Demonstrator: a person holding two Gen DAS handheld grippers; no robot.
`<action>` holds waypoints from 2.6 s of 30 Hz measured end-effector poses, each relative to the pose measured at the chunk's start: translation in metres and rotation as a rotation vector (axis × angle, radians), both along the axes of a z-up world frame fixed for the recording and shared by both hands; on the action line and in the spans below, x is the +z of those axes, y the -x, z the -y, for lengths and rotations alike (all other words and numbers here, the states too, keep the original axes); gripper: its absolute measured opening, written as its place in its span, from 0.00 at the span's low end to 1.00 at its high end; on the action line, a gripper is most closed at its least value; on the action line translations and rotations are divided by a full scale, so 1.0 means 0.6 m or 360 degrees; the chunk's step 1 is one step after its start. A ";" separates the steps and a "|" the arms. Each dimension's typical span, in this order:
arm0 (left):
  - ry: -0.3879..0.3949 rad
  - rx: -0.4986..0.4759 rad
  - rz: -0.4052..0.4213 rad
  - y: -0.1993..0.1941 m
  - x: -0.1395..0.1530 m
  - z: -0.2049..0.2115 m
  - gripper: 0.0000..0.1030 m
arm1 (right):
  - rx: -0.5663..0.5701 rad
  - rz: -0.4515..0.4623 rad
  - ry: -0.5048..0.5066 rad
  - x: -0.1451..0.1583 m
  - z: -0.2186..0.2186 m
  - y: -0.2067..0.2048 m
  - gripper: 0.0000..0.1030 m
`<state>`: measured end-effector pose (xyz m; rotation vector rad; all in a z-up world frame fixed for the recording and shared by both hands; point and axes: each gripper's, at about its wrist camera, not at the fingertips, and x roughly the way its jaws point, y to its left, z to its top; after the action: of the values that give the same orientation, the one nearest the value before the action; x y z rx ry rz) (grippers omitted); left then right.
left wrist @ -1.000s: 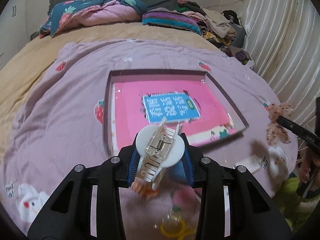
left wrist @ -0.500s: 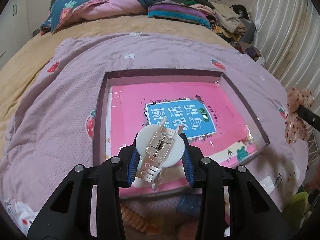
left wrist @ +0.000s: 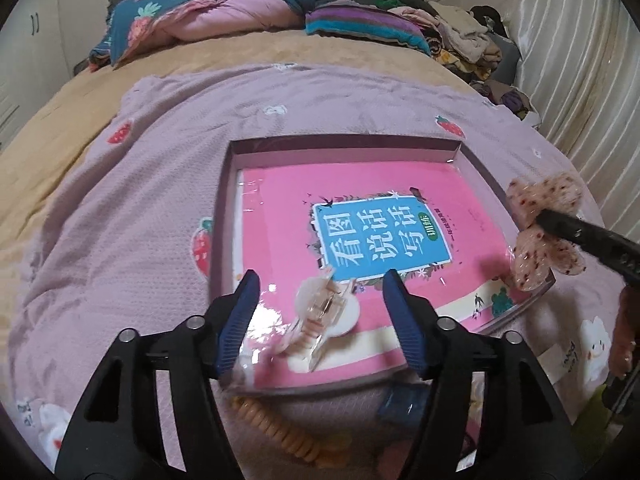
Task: Organize jewelry
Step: 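Carry the claw clip into the tray and open the left tool while the right tool drops the bow there, then withdraw both open tools from the tray back over the jewelry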
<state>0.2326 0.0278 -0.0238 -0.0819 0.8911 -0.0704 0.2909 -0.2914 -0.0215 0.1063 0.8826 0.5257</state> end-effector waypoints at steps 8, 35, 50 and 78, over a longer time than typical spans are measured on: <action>0.0009 0.0058 0.0023 0.041 0.020 -0.012 0.77 | -0.0046 0.0028 -0.0017 0.005 0.015 0.034 0.60; 0.0017 0.0142 0.0261 0.197 0.113 -0.014 0.91 | -0.0060 0.0335 -0.0145 0.127 0.103 0.210 0.87; -0.0024 0.0104 0.0273 0.263 0.107 0.007 0.91 | 0.0030 0.0364 -0.0121 0.133 0.093 0.275 0.88; -0.0029 -0.0039 0.0060 0.325 0.010 0.034 0.91 | 0.0200 0.0202 0.0036 0.058 0.057 0.332 0.88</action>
<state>0.0377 0.0072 -0.0178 -0.0521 0.8550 -0.0866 0.0918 -0.3254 0.0133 -0.0035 0.7742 0.6326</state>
